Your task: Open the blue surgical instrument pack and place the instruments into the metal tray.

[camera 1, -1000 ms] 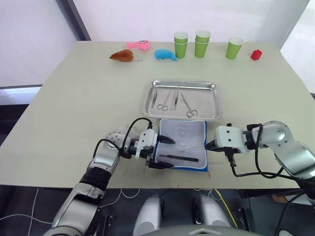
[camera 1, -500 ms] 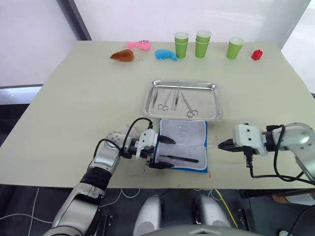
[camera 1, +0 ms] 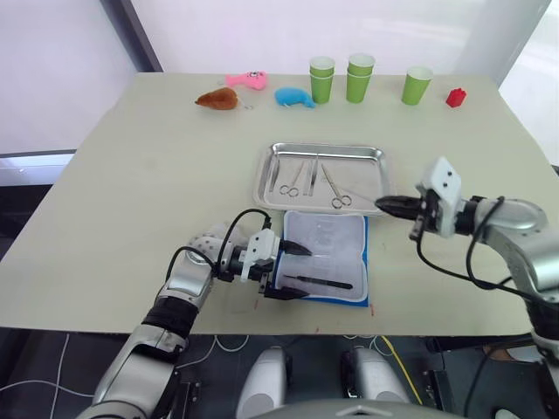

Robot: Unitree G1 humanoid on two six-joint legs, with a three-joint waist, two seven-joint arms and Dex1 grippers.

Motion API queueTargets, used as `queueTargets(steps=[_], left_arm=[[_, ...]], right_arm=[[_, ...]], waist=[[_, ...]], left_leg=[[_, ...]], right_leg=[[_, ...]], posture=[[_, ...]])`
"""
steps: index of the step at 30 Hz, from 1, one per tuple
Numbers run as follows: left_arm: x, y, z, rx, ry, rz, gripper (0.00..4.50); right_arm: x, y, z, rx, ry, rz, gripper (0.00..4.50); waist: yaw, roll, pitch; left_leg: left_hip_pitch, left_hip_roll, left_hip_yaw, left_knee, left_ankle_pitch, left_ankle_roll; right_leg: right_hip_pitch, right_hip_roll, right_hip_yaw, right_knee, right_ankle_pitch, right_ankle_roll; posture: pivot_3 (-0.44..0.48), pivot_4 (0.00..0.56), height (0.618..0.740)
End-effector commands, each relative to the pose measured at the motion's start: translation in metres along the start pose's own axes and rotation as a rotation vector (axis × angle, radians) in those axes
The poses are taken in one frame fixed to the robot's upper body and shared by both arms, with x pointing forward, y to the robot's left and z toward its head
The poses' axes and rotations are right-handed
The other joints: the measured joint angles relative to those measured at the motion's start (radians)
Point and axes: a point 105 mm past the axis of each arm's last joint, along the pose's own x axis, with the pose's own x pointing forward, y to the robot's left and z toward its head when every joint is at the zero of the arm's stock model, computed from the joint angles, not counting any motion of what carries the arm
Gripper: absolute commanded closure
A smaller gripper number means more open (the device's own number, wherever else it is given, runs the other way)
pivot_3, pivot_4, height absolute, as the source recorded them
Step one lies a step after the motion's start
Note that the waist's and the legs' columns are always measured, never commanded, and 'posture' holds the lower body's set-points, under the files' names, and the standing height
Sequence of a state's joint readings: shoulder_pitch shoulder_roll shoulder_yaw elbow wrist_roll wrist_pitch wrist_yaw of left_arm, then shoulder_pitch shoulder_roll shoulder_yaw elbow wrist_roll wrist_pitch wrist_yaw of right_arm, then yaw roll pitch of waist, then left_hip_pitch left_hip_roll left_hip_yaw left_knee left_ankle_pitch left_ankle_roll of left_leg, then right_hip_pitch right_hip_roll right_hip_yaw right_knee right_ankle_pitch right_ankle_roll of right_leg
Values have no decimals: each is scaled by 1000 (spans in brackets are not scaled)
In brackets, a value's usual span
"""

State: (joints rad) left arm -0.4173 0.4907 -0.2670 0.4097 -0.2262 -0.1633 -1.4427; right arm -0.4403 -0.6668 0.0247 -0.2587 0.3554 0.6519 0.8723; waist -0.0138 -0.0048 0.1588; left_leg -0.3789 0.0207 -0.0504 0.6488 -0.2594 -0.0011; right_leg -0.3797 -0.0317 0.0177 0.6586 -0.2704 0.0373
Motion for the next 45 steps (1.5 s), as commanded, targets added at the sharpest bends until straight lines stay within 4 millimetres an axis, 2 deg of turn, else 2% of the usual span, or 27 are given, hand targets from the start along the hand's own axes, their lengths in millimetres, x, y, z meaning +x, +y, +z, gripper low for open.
queueTargets(steps=[1,4,8,13,24,30,39,43,45], left_arm=[[-5,-14,-41,-166,113,14,0],[-4,-13,-40,-166,111,24,0],[-6,-12,-46,-154,140,49,0],[-8,-14,-49,-171,146,65,0],[-4,-19,-47,-207,124,86,0],[2,-22,-46,-222,106,100,0],[4,-25,-46,-233,103,113,0],[2,-24,-47,-235,106,119,0],[2,-24,-47,-237,107,121,0]], right_arm=[[8,-19,6,47,-6,-117,4465],[28,-35,4,102,-6,-215,4465],[54,-46,-3,143,16,-299,4465],[73,-54,-14,170,79,-354,4465],[101,-55,-28,198,151,-373,4465],[112,-54,-25,269,129,-374,4465],[124,-42,-21,328,125,-326,4465],[126,-37,-13,389,92,-304,3241],[125,-36,-8,401,72,-298,2236]], waist=[[2,0,0],[-2,2,0],[-2,3,-1],[-2,4,-1],[-16,6,-2],[-21,6,-2],[-21,7,-1],[-21,7,-1],[-21,7,-1]], left_leg=[[0,0,0,0,0,0],[0,0,0,0,0,0],[1,0,1,0,0,0],[0,-1,2,0,0,0],[1,0,1,0,0,0],[1,0,1,0,0,0],[1,-1,1,0,0,0],[1,-1,1,0,0,0],[1,-1,1,0,0,0]], right_leg=[[0,0,0,0,0,0],[0,0,0,0,0,-1],[0,1,1,2,0,-1],[-1,0,1,2,1,-1],[-1,1,2,3,1,-1],[-1,1,2,4,1,-1],[-1,0,2,3,1,-1],[-1,0,2,3,1,-1],[-1,0,2,3,1,-1]], posture=[[0,150,740],[0,150,740],[0,150,740],[0,150,740],[0,150,740],[0,150,740],[0,150,740],[0,150,740],[0,150,740]])
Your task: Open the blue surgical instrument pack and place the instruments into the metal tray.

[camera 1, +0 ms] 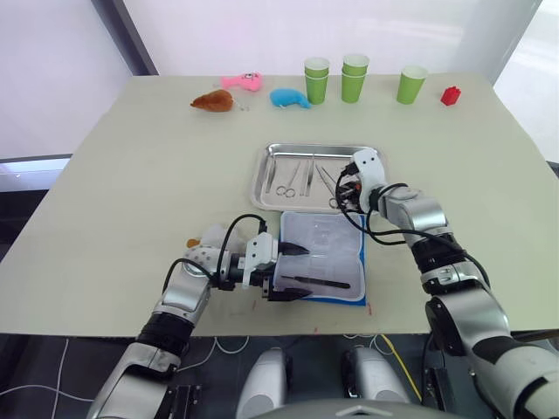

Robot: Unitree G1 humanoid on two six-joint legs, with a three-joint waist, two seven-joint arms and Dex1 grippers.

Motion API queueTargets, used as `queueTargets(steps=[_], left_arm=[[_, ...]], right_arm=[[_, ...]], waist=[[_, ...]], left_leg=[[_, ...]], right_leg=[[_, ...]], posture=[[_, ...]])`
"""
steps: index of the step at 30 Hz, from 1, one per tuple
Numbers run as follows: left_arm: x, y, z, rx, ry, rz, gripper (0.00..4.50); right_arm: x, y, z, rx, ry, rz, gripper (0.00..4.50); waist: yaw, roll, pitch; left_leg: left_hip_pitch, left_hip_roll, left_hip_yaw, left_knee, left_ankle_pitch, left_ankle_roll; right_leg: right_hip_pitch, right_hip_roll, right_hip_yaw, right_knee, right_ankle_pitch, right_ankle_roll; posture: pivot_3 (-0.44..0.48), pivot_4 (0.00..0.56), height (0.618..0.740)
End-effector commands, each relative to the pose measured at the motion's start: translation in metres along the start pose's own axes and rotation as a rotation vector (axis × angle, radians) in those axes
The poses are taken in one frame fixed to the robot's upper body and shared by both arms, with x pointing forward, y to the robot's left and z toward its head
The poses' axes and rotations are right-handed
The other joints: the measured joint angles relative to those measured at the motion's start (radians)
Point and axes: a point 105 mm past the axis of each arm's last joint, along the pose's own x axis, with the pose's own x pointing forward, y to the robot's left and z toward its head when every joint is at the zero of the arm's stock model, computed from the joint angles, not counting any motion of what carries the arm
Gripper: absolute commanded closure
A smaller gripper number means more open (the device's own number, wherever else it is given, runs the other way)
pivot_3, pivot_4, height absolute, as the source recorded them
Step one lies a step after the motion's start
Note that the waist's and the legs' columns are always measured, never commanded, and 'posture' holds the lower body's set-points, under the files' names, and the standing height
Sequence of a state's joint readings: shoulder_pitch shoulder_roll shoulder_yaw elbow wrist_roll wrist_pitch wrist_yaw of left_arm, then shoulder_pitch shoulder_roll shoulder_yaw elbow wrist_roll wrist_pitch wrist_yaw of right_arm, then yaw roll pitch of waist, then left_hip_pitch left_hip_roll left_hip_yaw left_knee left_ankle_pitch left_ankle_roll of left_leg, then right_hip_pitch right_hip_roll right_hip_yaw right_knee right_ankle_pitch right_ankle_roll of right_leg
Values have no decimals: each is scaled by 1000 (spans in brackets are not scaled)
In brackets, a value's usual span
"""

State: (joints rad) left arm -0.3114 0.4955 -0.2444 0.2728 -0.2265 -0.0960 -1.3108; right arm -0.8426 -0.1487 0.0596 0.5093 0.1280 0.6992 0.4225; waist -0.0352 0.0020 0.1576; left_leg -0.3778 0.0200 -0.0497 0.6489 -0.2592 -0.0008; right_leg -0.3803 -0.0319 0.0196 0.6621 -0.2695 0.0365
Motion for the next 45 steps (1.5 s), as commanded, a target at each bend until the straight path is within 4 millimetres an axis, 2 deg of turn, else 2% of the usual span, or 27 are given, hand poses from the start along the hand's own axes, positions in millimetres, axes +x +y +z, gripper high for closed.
queueTargets(steps=[1,2,6,10,12,16,19,24,37,41,45], left_arm=[[-2,-16,-46,-191,134,6,0],[-2,-16,-47,-191,135,6,0],[-2,-16,-47,-194,135,4,0],[-1,-17,-48,-194,135,1,0],[-1,-16,-48,-193,135,0,0],[-3,-15,-48,-190,140,-1,0],[-4,-14,-48,-188,142,-2,0],[-5,-12,-47,-181,145,-9,0],[-8,-8,-44,-168,152,-43,0],[-10,-8,-44,-166,155,-57,0],[-11,-8,-44,-166,159,-67,0]], right_arm=[[-8,6,30,-6,-94,19,1701],[-9,5,32,-13,-100,14,1186],[-21,9,47,-35,-162,56,32],[-39,15,54,-125,-241,117,32],[-52,19,51,-200,-280,154,32],[-85,34,33,-312,-310,279,32],[-105,36,17,-357,-286,336,32],[-156,43,1,-431,-292,526,32],[-251,18,4,-542,-298,777,32],[-263,11,8,-559,-252,815,32],[-263,7,12,-559,-238,809,32]], waist=[[0,0,0],[0,0,0],[0,1,0],[1,1,0],[3,1,0],[4,1,1],[3,1,1],[6,0,1],[21,-2,3],[21,-3,3],[21,-3,3]], left_leg=[[0,0,0,0,0,0],[0,0,0,0,0,0],[0,0,0,0,0,0],[0,0,-1,0,0,0],[0,0,-1,0,0,0],[-1,-1,-1,0,0,0],[-1,-1,-1,0,0,0],[-1,0,-2,0,0,0],[-2,0,0,0,0,0],[-1,0,0,0,0,0],[-1,1,0,0,0,0]], right_leg=[[0,0,0,0,0,0],[0,0,0,0,0,0],[0,0,0,0,0,0],[0,0,-1,0,0,0],[0,0,-1,-1,0,0],[0,-1,-1,-2,-1,1],[0,-1,-1,-1,-2,4],[1,-1,-2,-3,-3,5],[1,-1,-3,-5,-3,5],[1,-1,-2,-5,-4,3],[1,-1,-3,-5,-4,3]], posture=[[0,150,740],[0,150,740],[0,150,740],[0,150,740],[0,150,740],[0,150,740],[0,150,740],[0,150,740],[0,150,740],[0,150,740],[0,150,740]])
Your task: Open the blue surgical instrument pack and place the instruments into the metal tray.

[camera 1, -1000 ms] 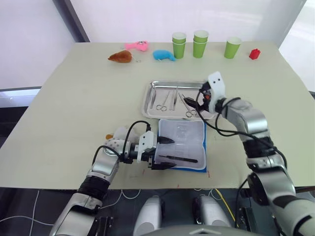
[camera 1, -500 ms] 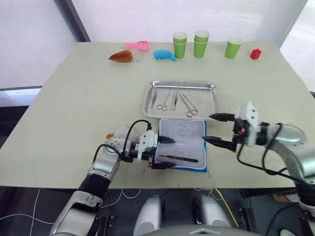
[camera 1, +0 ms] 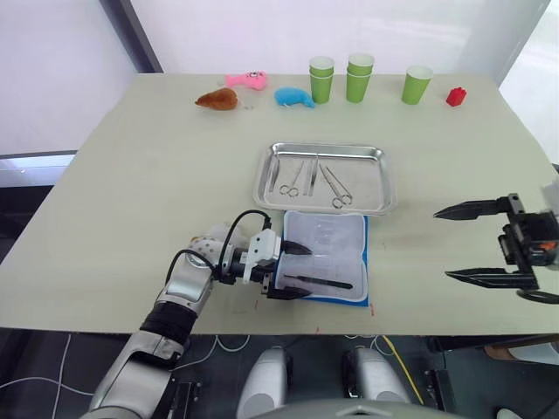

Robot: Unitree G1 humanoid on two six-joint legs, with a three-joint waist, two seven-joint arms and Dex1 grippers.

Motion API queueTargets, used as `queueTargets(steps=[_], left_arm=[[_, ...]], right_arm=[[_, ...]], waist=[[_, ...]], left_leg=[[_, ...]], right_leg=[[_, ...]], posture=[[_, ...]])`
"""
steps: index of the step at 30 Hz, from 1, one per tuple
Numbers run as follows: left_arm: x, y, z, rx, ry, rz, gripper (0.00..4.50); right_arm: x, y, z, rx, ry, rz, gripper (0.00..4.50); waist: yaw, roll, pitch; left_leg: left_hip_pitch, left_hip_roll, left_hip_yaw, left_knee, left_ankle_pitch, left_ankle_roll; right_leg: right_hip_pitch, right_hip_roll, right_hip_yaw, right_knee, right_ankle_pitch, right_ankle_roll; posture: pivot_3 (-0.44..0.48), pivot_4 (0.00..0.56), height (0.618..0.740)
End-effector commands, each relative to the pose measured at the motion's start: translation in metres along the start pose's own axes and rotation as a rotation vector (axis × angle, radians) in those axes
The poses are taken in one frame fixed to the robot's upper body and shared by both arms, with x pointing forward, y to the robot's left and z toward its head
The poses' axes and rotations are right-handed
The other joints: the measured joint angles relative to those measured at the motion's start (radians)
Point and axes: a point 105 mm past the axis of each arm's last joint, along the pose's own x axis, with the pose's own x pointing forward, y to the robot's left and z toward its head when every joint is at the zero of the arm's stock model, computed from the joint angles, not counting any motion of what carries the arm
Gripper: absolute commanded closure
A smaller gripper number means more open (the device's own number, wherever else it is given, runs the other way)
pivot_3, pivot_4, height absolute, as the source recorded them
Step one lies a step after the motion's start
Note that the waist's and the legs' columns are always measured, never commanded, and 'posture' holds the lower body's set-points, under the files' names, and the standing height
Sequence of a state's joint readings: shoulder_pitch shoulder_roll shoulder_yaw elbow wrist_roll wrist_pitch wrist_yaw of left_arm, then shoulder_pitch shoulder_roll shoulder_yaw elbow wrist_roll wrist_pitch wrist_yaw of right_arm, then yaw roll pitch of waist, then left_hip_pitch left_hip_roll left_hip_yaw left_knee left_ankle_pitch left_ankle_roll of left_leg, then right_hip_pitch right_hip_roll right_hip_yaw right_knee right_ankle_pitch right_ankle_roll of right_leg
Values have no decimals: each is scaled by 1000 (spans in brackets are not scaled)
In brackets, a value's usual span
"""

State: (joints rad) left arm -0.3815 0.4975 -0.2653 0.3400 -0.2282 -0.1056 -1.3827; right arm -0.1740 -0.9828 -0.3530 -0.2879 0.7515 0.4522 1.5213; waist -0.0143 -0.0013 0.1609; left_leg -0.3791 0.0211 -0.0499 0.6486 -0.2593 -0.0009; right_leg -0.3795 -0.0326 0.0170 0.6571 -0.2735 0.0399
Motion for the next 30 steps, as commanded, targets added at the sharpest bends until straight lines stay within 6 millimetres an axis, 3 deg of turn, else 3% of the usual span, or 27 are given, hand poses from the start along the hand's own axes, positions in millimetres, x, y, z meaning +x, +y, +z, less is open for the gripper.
queueTargets(steps=[1,8,21,30], left_arm=[[-10,-14,-47,-183,138,2,0],[-11,-14,-46,-178,143,-5,0],[-19,-14,-46,-169,167,-15,0],[-20,-16,-47,-171,169,-10,0]], right_arm=[[0,-3,8,-43,-10,-4,32],[35,-12,-21,20,16,-109,32],[113,-16,-80,-66,123,-152,32],[145,-8,-113,-58,220,-84,32]], waist=[[0,0,0],[0,0,0],[-5,-1,1],[-8,-1,0]], left_leg=[[0,0,0,0,0,0],[0,0,0,0,0,0],[0,1,0,-1,0,0],[1,1,0,-1,0,0]], right_leg=[[0,0,0,0,0,0],[0,0,0,0,1,1],[-1,3,1,1,1,1],[-1,4,2,2,1,1]], posture=[[0,150,740],[0,150,740],[0,150,740],[0,150,740]])
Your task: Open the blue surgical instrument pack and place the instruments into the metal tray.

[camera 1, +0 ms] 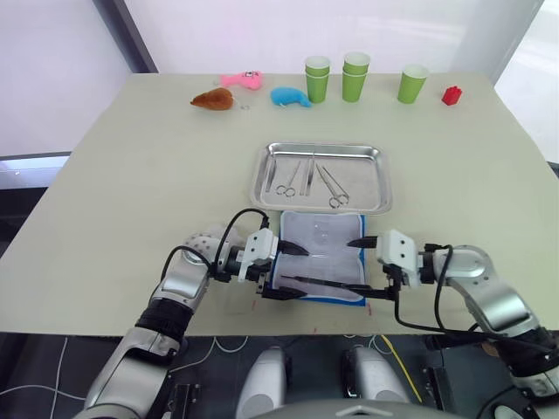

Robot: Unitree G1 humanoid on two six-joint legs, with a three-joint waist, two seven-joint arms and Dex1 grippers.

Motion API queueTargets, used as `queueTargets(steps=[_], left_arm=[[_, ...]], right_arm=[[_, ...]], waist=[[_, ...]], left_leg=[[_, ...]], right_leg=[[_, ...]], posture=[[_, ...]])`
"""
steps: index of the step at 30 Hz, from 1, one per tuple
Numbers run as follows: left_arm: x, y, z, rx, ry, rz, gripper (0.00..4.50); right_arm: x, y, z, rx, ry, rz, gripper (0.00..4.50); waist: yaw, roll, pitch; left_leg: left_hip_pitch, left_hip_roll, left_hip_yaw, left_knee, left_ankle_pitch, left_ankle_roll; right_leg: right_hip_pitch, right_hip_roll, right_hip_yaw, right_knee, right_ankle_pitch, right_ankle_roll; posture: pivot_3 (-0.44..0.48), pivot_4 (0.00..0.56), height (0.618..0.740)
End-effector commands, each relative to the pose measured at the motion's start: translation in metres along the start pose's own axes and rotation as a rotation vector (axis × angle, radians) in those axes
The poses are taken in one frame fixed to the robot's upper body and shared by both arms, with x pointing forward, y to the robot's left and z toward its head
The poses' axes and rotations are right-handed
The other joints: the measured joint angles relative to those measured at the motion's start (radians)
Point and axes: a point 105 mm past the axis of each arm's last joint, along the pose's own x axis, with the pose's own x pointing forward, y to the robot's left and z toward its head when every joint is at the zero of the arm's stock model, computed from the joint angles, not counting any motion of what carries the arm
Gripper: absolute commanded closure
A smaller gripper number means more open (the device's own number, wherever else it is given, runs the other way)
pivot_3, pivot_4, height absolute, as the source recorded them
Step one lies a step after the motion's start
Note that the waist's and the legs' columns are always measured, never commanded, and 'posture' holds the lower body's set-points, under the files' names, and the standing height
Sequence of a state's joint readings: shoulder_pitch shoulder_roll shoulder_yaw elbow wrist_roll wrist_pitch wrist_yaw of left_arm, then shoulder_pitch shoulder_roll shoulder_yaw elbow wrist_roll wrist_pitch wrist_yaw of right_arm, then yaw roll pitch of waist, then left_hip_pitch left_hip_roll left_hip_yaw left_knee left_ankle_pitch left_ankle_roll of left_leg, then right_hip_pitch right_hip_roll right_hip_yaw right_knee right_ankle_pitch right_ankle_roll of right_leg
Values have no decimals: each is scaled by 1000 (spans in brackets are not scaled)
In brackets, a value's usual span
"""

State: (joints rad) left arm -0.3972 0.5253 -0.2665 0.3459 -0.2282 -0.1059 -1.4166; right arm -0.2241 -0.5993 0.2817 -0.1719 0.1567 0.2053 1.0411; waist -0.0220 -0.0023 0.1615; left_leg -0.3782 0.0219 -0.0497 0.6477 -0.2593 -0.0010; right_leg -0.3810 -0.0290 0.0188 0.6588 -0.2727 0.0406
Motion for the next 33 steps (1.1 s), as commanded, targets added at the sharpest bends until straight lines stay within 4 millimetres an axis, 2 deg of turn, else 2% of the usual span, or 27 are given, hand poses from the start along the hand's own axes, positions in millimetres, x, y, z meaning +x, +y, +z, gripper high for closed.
queueTargets(steps=[1,6,7,8,9,10,11,13,16,22,27,33], left_arm=[[-11,-17,-47,-182,139,13,0],[-10,-18,-47,-185,137,15,0],[-10,-18,-47,-185,137,16,0],[-10,-18,-47,-185,136,17,0],[-10,-18,-47,-185,136,18,0],[-10,-18,-47,-186,135,19,0],[-10,-18,-47,-186,135,20,0],[-9,-18,-47,-187,134,21,0],[-9,-18,-48,-187,134,21,0],[-8,-18,-48,-185,132,21,0],[-9,-18,-48,-184,134,24,0],[-9,-17,-48,-183,135,26,0]], right_arm=[[8,5,-4,-57,44,39,32],[12,15,-29,-10,160,80,32],[13,16,-31,9,163,84,541],[13,17,-33,23,162,85,834],[14,18,-33,31,161,85,1497],[13,18,-34,39,163,85,1805],[13,19,-36,47,167,88,2332],[13,20,-38,60,171,88,2871],[13,20,-40,79,171,87,4399],[16,20,-34,88,139,86,4461],[25,16,-3,67,51,85,4461],[29,14,14,25,50,104,4461]], waist=[[0,0,0],[-8,-2,-4],[-9,-3,-4],[-11,-3,-5],[-14,-4,-6],[-16,-5,-7],[-16,-5,-7],[-16,-5,-8],[-16,-6,-10],[-16,-8,-11],[-18,-8,-11],[-18,-7,-11]], left_leg=[[0,0,0,0,0,0],[2,0,0,0,0,0],[2,0,0,0,0,0],[2,0,-1,0,0,0],[2,0,-1,0,0,0],[3,0,0,0,0,0],[3,0,0,0,0,0],[4,1,0,0,0,0],[4,1,0,0,0,0],[4,1,0,0,0,0],[5,1,0,0,0,0],[5,1,0,0,0,0]], right_leg=[[0,0,0,0,0,0],[1,0,0,0,0,0],[2,0,0,0,0,-1],[2,0,0,0,0,-1],[2,0,0,1,0,-1],[2,0,0,1,-1,-1],[2,0,1,1,-1,-2],[3,0,1,1,-1,-2],[3,0,1,1,-1,-2],[3,0,1,1,-1,-2],[3,0,1,1,-1,-3],[2,0,2,2,-1,-3]], posture=[[0,150,740],[0,150,740],[0,150,740],[0,150,740],[0,150,740],[0,150,740],[0,150,740],[0,150,740],[0,150,740],[0,150,740],[0,150,740],[0,150,740]])
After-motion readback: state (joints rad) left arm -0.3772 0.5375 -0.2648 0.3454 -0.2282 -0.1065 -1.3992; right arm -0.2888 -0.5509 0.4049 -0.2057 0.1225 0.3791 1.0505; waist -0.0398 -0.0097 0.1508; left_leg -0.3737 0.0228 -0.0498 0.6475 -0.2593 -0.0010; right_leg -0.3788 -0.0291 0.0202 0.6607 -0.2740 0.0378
